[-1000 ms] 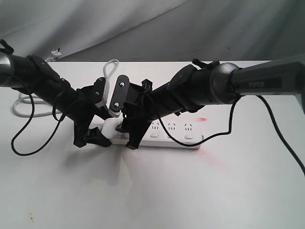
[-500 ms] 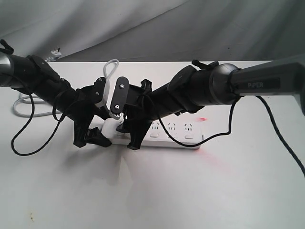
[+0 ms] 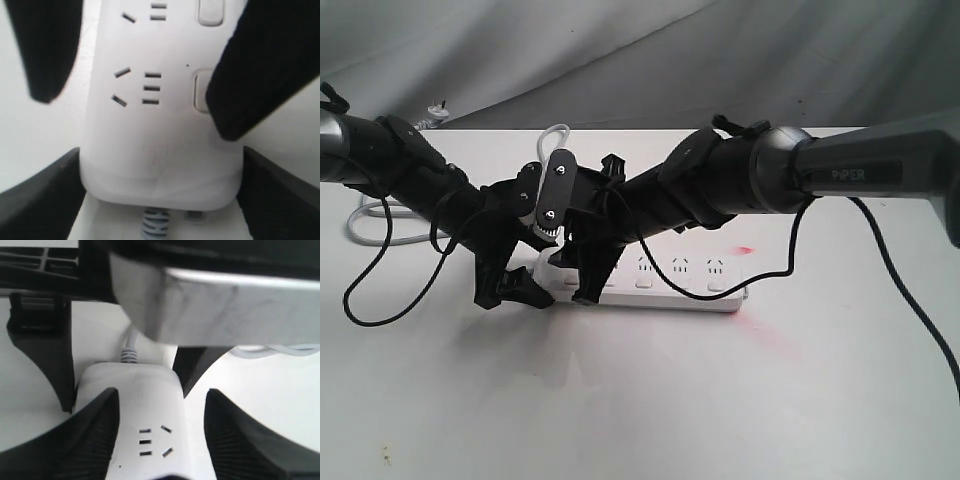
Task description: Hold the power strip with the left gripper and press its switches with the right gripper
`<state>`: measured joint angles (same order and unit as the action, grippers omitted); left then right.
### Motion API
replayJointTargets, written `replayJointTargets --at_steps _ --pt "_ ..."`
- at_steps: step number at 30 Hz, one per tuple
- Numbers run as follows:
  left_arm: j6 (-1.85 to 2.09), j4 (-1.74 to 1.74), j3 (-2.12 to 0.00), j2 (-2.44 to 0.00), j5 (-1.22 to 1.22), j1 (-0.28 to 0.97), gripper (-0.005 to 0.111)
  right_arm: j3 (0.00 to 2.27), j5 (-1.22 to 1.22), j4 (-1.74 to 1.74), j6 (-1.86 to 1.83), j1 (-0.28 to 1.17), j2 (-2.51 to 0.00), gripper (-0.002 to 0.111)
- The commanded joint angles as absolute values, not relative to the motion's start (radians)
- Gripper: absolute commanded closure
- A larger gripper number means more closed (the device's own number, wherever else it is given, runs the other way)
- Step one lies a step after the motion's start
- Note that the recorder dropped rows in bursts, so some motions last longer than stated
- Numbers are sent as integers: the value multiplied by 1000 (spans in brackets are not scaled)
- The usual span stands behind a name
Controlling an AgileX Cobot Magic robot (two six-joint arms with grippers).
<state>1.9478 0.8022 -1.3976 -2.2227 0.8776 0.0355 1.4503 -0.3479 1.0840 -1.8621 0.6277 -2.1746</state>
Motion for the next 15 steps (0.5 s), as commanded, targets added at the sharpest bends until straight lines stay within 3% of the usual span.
replayJointTargets --at_steps 1,15 --pt "1946 812 -1401 -2227 894 40 52 1451 -343 1083 -1858 627 -2195 60" --pt "1946 812 -1401 -2227 894 40 52 1451 -359 1077 -1847 603 -2205 60"
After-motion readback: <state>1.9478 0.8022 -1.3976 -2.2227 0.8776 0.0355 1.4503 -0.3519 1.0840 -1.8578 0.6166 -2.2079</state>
